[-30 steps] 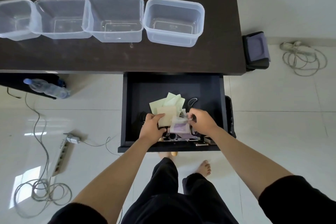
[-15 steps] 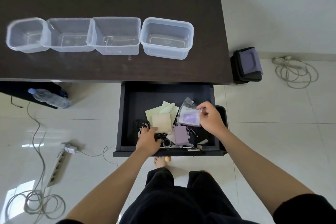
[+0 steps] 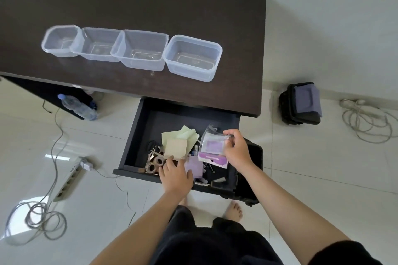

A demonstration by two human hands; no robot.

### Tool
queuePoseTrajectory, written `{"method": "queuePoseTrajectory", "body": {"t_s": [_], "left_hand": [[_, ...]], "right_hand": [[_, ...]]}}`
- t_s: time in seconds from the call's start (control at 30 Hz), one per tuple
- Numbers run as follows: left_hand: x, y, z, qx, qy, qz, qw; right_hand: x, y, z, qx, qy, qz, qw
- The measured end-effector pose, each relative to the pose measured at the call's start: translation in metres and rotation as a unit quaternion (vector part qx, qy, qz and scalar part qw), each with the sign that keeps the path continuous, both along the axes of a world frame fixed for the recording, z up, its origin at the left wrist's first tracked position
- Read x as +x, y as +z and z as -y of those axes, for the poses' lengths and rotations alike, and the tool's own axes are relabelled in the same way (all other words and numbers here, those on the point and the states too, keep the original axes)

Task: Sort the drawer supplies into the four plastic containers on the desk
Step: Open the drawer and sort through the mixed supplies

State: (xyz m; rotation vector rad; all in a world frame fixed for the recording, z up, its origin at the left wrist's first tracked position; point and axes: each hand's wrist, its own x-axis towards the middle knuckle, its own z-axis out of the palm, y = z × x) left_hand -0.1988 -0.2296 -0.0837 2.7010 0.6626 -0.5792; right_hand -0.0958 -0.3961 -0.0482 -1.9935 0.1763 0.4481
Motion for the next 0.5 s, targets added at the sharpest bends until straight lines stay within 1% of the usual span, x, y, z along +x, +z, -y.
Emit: {"method": "queuePoseTrajectory", "body": {"t_s": [0.13,0.27,0.4,0.5], "left_hand": [[-0.007,0.005,0.034,-0.007,0.01,0.012,1.0],[-0.013,0.008,0.06,-0.018,-0.009,0.027,0.999],[-0.02,0.007,0.084,-0.036,-0.031,0.035,0.998],[-0.023,0.007,0.102,-0.034,-0.047,0.055,0.997]], "right_hand": [[-0.003,0.0,0.017,0.007,0.016,0.005,1.0],[-0.001,-0.003,0.042,0.005,0.015,0.021,1.0],[0.001,-0.006,0.076,-0.015,-0.024,0.069,0.997],[0.0,-0.012,0.102,-0.045,-0.062,0.068,0.995]]}}
